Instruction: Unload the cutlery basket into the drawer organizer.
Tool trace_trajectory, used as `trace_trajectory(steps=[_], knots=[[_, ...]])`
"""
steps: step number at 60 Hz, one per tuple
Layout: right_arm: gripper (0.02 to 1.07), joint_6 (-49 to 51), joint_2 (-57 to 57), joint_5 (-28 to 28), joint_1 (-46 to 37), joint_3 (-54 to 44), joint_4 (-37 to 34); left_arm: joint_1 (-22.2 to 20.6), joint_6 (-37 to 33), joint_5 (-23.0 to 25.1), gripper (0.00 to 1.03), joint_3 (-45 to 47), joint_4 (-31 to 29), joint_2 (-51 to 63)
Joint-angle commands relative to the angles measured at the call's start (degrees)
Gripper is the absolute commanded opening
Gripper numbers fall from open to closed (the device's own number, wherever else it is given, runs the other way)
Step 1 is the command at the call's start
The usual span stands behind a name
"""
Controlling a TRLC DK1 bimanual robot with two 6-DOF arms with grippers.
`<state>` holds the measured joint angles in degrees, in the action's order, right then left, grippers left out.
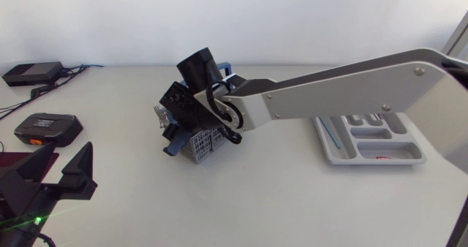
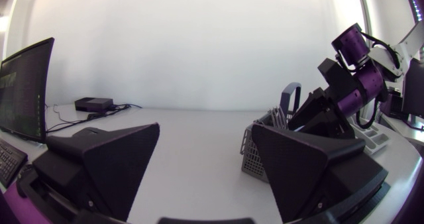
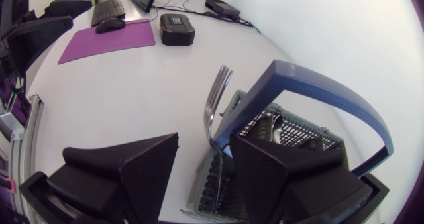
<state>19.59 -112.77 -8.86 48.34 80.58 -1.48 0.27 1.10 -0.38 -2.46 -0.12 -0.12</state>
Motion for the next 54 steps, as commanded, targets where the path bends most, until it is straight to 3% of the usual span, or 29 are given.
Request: trace_trajectory(steps=[1, 29, 42, 49, 54], knots=[[0.52, 0.4, -0.3, 0.3, 0.8, 0.6, 0.4, 1.0, 0.0, -0.7, 0.96, 0.7, -1.7, -0.6], [0.52, 0.0, -1.3, 2.2, 2.1, 2.5, 0.5, 0.8, -0.5, -0.7, 0.96, 1.0, -2.6, -0.7], [0.46, 0.0, -4.5, 3.5, 2.6, 5.4, -0.5, 0.8, -0.5, -0.7, 0.96, 1.0, -2.6, -0.7], [0.26, -0.2, -6.5, 3.5, 2.6, 7.6, -1.1, 0.8, -0.5, -0.7, 0.96, 1.0, -2.7, -0.7], [0.21, -1.2, -7.7, 3.3, 2.2, 9.2, -2.7, 0.8, -0.5, -0.7, 0.96, 1.0, -2.7, -0.7]])
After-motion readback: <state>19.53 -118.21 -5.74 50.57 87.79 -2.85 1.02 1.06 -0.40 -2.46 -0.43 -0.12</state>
